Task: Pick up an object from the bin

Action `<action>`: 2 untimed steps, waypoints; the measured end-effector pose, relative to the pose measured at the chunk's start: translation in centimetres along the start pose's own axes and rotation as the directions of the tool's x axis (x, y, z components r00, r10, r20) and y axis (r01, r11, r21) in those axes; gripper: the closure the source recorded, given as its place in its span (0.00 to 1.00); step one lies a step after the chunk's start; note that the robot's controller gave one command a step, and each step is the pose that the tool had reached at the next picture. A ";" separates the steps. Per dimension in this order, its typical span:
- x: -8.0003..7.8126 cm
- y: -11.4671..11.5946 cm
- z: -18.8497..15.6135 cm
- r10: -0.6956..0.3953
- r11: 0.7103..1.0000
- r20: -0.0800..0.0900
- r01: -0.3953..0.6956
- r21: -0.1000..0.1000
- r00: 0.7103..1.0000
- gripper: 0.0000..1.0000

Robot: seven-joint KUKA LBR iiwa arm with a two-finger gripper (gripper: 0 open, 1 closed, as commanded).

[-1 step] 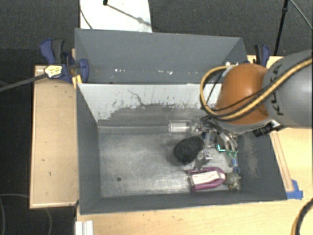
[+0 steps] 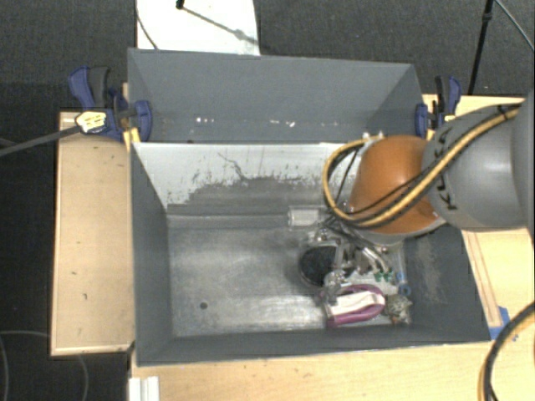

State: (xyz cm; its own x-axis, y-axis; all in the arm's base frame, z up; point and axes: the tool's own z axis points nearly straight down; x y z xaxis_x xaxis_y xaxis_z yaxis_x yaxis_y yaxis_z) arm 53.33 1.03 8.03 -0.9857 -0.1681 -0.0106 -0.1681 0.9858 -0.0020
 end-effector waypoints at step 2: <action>0.1 0.2 -12.2 0.022 1.000 -0.001 -0.022 -0.001 1.000 1.00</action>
Offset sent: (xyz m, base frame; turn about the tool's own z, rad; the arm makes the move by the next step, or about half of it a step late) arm 0.0000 0.0000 0.0000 0.0000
